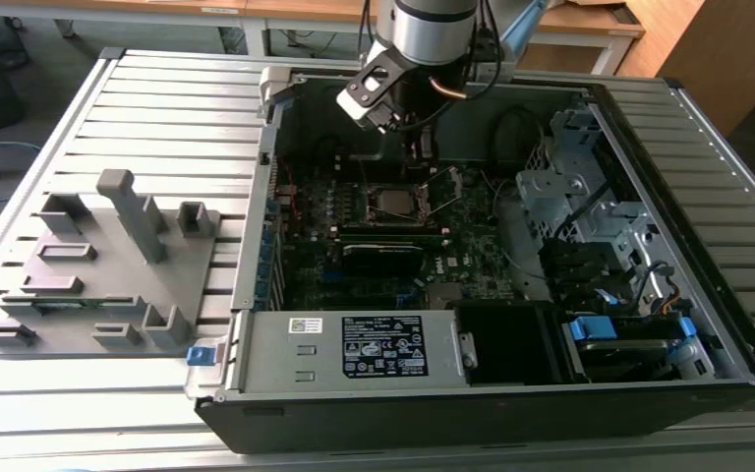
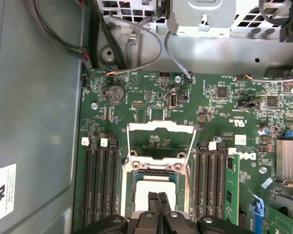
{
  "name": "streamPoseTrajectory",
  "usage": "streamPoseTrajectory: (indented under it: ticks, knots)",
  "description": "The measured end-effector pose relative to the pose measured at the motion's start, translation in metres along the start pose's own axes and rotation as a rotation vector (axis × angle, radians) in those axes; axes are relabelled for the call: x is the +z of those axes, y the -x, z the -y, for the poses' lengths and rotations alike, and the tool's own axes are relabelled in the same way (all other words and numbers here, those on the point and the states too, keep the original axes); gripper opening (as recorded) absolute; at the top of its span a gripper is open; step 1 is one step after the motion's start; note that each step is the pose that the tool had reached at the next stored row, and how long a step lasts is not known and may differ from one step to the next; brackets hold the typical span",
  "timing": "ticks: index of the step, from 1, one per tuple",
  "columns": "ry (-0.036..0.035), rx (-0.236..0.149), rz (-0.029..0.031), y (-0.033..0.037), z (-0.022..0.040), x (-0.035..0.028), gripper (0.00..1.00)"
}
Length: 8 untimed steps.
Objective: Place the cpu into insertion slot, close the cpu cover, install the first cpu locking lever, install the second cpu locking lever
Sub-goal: 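Close the cpu cover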
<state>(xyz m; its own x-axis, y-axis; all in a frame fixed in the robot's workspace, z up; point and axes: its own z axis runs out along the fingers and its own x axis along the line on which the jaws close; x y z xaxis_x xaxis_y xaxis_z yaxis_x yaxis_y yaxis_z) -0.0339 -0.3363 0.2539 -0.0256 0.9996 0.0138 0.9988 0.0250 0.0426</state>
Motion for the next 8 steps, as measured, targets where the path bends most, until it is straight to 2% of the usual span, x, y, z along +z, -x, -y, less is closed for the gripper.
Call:
streamPoseTrajectory:
  ticks: [4,8]
  knots:
    - [0.0,0.0,0.0,-0.0001,-0.0002,-0.0047,0.11]
    - [0.0,0.0,-0.0002,0.0,-0.0007,-0.0047,0.11]
